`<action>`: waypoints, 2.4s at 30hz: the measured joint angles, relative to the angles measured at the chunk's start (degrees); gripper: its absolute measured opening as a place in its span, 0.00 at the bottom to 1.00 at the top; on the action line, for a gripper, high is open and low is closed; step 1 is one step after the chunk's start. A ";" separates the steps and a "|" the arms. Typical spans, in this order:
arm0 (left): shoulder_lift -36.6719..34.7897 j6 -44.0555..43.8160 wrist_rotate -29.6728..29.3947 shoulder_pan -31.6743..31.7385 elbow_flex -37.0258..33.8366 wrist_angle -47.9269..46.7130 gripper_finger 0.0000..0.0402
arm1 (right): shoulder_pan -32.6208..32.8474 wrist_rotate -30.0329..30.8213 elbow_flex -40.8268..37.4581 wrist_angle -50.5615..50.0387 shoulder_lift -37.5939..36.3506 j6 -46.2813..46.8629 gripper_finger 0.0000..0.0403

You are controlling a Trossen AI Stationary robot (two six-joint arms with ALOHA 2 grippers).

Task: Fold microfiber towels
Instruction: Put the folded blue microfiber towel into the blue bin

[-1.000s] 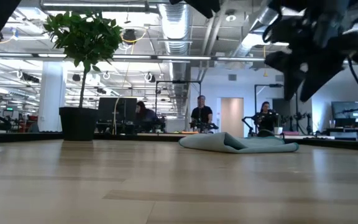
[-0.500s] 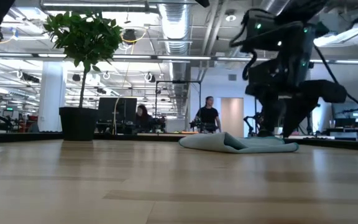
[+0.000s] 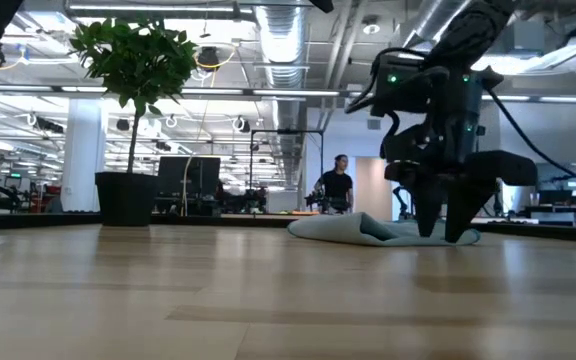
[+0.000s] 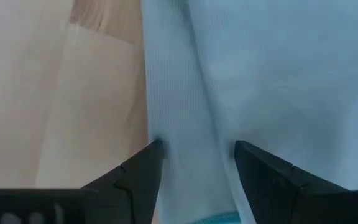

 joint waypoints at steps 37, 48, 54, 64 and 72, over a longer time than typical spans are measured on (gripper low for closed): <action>0.07 -5.10 0.24 -4.71 0.00 -1.85 0.32 | 5.20 -5.22 -0.47 -10.73 -8.39 27.32 0.02; 0.09 -5.73 0.11 -7.99 0.00 -1.85 0.32 | 19.21 -11.82 -0.35 -17.24 -23.07 46.74 0.01; 0.09 -5.73 -0.03 -9.14 0.00 -1.76 0.32 | 28.71 -14.22 -0.23 -17.02 -30.18 61.72 0.01; 0.09 -5.47 -1.24 -9.42 0.00 -1.83 0.32 | 45.14 -15.98 -0.23 -14.18 -32.28 78.51 0.01; 0.09 -5.25 -1.36 -9.40 0.00 -1.85 0.32 | 52.54 -15.54 2.51 -7.64 -31.34 85.82 0.01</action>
